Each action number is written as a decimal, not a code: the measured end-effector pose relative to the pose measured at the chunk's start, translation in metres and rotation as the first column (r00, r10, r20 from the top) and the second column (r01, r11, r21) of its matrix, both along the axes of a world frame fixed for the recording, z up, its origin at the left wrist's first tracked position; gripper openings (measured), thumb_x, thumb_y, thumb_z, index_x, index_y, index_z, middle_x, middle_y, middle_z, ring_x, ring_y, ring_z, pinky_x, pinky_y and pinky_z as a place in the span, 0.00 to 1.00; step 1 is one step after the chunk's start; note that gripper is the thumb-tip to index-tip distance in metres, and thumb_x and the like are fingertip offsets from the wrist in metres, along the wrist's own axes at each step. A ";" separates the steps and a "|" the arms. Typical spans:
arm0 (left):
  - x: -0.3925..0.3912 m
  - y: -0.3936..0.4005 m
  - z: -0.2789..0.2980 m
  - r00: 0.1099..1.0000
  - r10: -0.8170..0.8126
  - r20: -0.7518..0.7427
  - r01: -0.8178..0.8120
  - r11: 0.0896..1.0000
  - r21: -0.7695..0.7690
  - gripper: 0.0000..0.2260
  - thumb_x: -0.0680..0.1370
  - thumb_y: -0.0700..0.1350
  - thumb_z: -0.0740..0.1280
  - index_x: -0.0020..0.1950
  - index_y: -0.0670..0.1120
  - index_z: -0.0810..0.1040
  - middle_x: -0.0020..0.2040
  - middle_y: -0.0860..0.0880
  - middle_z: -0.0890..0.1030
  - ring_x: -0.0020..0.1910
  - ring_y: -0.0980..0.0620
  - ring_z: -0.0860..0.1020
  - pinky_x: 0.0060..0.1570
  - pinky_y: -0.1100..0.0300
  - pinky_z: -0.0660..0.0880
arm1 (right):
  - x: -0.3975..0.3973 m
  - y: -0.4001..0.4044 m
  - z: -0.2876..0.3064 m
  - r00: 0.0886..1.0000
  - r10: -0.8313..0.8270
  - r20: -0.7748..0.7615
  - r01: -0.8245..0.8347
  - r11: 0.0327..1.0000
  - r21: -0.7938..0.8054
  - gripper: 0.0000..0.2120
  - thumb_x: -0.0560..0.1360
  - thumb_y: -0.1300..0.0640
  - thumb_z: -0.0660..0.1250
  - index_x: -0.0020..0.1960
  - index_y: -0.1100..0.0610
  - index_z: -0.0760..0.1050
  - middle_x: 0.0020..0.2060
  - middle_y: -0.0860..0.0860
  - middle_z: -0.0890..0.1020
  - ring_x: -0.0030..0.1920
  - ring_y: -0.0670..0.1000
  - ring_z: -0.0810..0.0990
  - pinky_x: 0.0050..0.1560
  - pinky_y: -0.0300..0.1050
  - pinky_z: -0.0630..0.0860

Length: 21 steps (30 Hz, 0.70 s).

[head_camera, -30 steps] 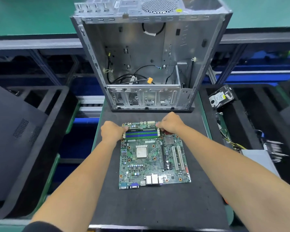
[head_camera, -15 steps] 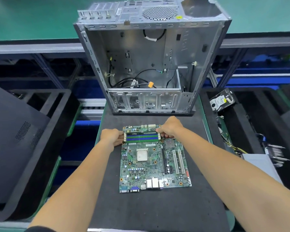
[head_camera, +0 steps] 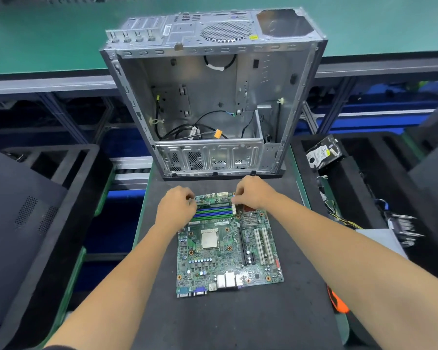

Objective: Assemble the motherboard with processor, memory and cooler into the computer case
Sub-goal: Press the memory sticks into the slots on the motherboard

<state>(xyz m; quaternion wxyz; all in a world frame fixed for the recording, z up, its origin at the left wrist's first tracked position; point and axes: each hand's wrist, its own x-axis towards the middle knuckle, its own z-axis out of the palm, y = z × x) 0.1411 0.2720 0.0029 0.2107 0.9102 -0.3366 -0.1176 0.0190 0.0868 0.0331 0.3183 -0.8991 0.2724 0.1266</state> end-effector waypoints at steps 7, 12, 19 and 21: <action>-0.013 -0.028 -0.009 0.898 -0.426 0.105 0.376 0.871 0.315 0.15 0.79 0.50 0.64 0.64 0.47 0.73 0.58 0.49 0.75 0.56 0.47 0.75 0.57 0.51 0.70 | -0.025 -0.010 0.000 0.969 0.205 -0.135 -0.222 0.967 -0.122 0.28 0.75 0.47 0.70 0.71 0.57 0.70 0.65 0.56 0.74 0.64 0.57 0.73 0.63 0.52 0.72; -0.015 -0.030 -0.013 0.881 -0.433 0.191 0.366 0.880 0.303 0.09 0.80 0.40 0.61 0.56 0.45 0.79 0.52 0.47 0.75 0.47 0.45 0.77 0.45 0.52 0.75 | -0.031 0.000 -0.015 0.972 0.200 -0.121 -0.216 0.966 -0.142 0.32 0.74 0.48 0.72 0.73 0.56 0.66 0.67 0.55 0.66 0.66 0.57 0.68 0.66 0.57 0.69; -0.016 -0.033 -0.012 0.886 -0.409 0.216 0.349 0.897 0.270 0.08 0.79 0.39 0.62 0.51 0.43 0.81 0.47 0.45 0.78 0.48 0.44 0.78 0.38 0.57 0.68 | -0.033 0.010 -0.018 0.971 0.220 -0.090 -0.234 0.949 -0.210 0.19 0.73 0.51 0.73 0.61 0.56 0.76 0.60 0.54 0.71 0.63 0.57 0.67 0.62 0.52 0.70; -0.015 -0.032 -0.014 0.886 -0.407 0.223 0.352 0.903 0.247 0.08 0.79 0.38 0.62 0.50 0.43 0.81 0.47 0.45 0.78 0.48 0.44 0.78 0.38 0.57 0.67 | -0.034 0.012 -0.019 0.973 0.214 -0.087 -0.229 0.949 -0.218 0.17 0.74 0.51 0.73 0.59 0.56 0.77 0.59 0.54 0.71 0.63 0.57 0.67 0.63 0.52 0.70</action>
